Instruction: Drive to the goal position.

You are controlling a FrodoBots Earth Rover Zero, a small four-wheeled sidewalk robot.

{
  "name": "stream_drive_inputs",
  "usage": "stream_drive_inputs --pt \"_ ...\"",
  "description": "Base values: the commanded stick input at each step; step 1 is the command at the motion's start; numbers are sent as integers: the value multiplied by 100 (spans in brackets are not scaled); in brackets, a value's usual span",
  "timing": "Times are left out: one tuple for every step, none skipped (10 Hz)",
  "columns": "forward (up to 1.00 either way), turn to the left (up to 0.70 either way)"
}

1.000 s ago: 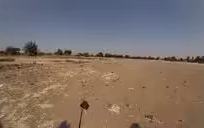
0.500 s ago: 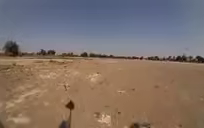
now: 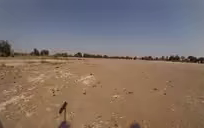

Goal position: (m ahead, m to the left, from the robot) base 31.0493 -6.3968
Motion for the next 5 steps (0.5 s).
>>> stream_drive_inputs --pt "50 0" --pt "50 0" --pt "50 0" --pt "50 0" --pt "50 0"
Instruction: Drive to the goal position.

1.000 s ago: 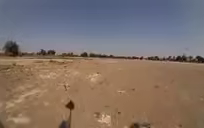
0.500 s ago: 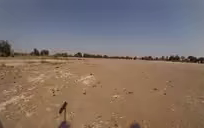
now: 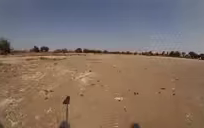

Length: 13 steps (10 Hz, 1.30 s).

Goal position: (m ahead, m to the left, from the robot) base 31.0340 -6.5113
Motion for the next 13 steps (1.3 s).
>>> stream_drive_inputs --pt "50 0" --pt "50 0" --pt "50 0" --pt "50 0" --pt "50 0" --pt "50 0" --pt "50 0" --pt "50 0" --pt "50 0" --pt "50 0" --pt "50 0" --pt "50 0" --pt "50 0"
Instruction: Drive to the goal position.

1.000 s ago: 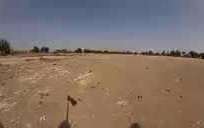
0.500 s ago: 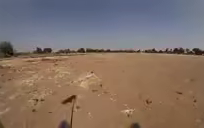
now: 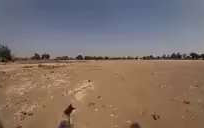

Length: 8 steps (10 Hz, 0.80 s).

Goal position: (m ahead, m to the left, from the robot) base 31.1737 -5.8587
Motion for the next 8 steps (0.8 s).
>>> stream_drive_inputs --pt "50 0" --pt "50 0" --pt "50 0" --pt "50 0" --pt "50 0" --pt "50 0" --pt "50 0" --pt "50 0"
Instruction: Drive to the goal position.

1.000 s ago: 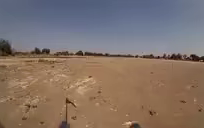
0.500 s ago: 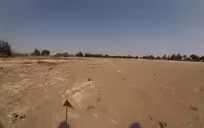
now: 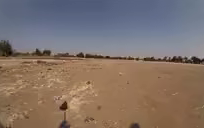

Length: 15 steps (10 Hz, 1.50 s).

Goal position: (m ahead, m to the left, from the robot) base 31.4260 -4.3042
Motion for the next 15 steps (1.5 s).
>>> stream_drive_inputs --pt "50 0" --pt "50 0" --pt "50 0" --pt "50 0" --pt "50 0" --pt "50 0" --pt "50 -24" --pt "50 -50" --pt "50 -48" --pt "50 -32" --pt "50 0" --pt "50 0" --pt "50 0" --pt "50 0" --pt "50 0"
